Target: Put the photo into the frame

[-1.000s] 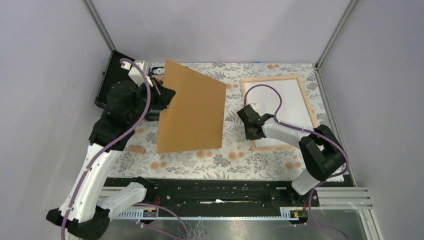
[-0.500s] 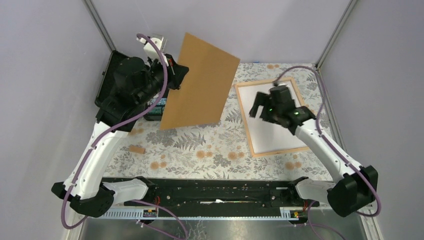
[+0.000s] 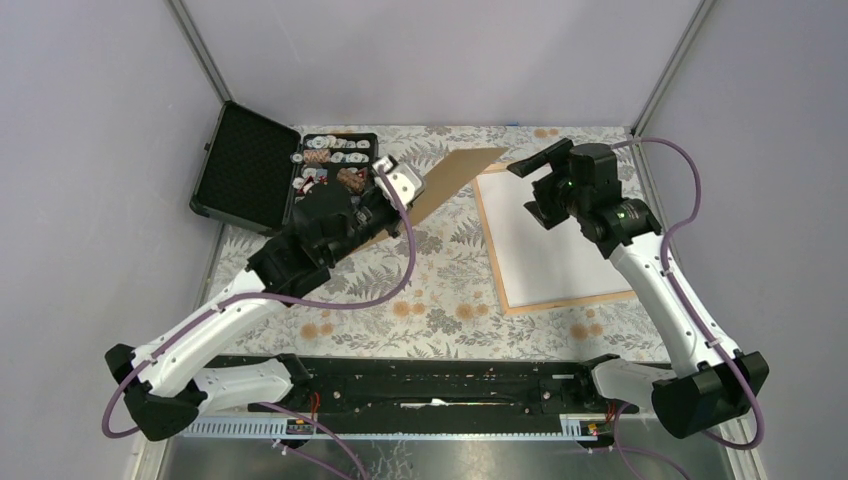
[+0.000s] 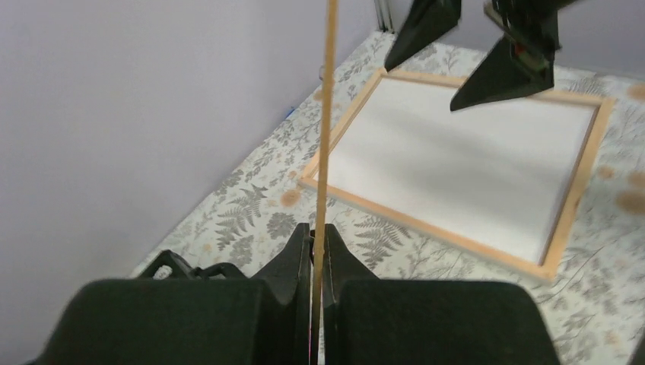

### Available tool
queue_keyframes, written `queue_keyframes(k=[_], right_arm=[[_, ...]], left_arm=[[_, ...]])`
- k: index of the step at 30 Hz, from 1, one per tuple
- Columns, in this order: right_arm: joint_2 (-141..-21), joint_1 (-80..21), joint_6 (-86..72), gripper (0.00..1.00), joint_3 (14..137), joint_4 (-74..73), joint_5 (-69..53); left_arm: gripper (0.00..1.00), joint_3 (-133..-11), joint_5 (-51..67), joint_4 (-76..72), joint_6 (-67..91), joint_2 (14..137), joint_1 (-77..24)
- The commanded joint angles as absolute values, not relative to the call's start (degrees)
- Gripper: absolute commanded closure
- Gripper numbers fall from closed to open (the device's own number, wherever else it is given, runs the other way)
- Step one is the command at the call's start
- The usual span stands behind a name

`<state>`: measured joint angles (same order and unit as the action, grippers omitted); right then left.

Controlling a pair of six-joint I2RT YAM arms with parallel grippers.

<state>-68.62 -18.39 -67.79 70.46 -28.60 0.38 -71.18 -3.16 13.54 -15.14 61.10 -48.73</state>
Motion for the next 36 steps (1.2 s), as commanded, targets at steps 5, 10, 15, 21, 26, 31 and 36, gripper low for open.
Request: queue_keyframes(k=[5, 10, 15, 21, 26, 31, 36], right_arm=[[-68.7, -20.7, -78.4, 0.01, 64.5, -25.0, -1.6], [-64.6, -20.7, -79.3, 0.01, 61.2, -25.4, 5.8], [-60.0, -20.7, -84.0, 0.01, 59.0, -31.0, 11.3], [-55.7, -20.7, -85.3, 0.03, 55.5, -29.9, 15.3], [-62.0, -21.7, -80.5, 0.21, 59.0, -26.5, 6.4], [-61.3, -23.3, -82.9, 0.35, 56.5, -26.1, 8.1], [-59.2, -23.2, -86.3, 0.57, 52.2, -24.6, 8.7]], left_arm=[[1.00, -61.1, -1.8, 3.3, -25.7, 54.9, -54.2], [1.00, -60.4, -0.3, 10.3, -27.0, 54.1, -59.1], [1.00, -58.1, -5.7, 10.0, -25.8, 54.1, -63.6], [1.00, -57.0, -7.2, 10.1, -26.9, 56.3, -66.2], [1.00, -57.0, -5.6, 10.0, -25.9, 57.7, -67.6], [1.00, -57.3, -7.8, 9.8, -25.6, 60.2, -70.7], [1.00, -57.3, -9.8, 9.9, -24.8, 62.9, -73.4]])
